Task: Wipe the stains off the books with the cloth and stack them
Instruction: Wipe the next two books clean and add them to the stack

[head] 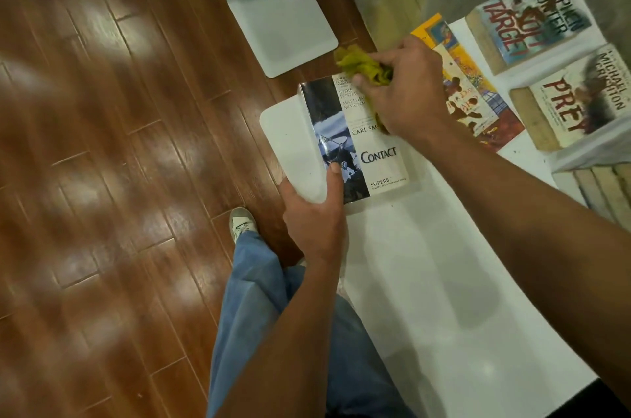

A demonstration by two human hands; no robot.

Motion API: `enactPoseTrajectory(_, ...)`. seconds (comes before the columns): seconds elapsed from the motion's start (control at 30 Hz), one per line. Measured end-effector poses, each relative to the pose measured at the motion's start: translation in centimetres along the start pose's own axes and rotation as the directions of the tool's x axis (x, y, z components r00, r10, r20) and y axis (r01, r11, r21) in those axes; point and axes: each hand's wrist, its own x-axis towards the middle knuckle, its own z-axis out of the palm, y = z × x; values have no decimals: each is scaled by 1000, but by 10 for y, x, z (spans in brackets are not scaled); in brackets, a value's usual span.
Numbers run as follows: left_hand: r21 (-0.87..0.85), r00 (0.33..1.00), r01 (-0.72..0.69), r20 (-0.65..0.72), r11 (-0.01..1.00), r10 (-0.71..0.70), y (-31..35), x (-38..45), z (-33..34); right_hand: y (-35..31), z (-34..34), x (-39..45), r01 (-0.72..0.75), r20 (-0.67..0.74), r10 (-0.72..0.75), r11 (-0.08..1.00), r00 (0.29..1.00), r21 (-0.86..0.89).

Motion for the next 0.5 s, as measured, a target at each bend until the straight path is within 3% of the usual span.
enactPoseTrajectory(0.23,-7,1000,-12,4,1000,12,-2,1,-1,-41,33,-15,168,109,-180,980,978,107)
enactPoseTrajectory(0.5,-11,1000,-12,8,1000,12,-6,2,0,16,-14,4,138,167,-138,990,976,14)
